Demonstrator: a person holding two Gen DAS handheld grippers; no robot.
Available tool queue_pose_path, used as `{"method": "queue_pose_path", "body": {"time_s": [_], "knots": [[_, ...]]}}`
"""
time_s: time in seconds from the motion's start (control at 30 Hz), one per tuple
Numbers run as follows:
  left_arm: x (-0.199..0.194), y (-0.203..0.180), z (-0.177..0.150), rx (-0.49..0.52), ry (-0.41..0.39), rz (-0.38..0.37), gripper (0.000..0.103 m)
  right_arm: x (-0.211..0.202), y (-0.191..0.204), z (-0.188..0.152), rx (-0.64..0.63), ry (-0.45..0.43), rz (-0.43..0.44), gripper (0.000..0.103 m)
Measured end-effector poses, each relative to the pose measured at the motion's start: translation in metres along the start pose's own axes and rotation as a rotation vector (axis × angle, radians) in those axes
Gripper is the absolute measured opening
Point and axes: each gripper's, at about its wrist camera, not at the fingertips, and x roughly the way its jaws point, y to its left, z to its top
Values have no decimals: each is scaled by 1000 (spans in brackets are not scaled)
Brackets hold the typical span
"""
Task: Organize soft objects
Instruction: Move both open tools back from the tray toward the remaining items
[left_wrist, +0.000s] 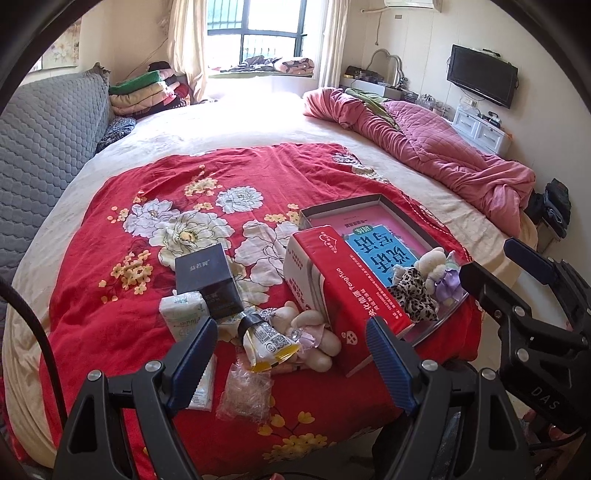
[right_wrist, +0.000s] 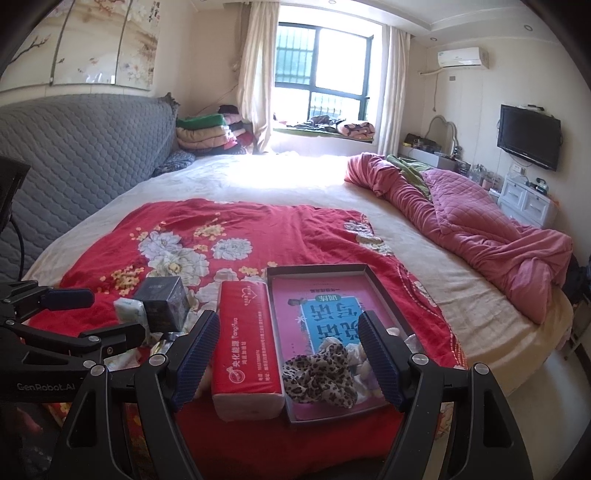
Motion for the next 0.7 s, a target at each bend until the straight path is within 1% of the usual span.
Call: {"method": "queue_pose_path", "body": {"time_s": [0.27,0.7], "knots": [[-7,20,-7,-29,11,26,82,-1,16,0,-13,14,54,78],[-18,62,-17,-99,12,80,82,0,29,0,-30,26,94,78]]}}
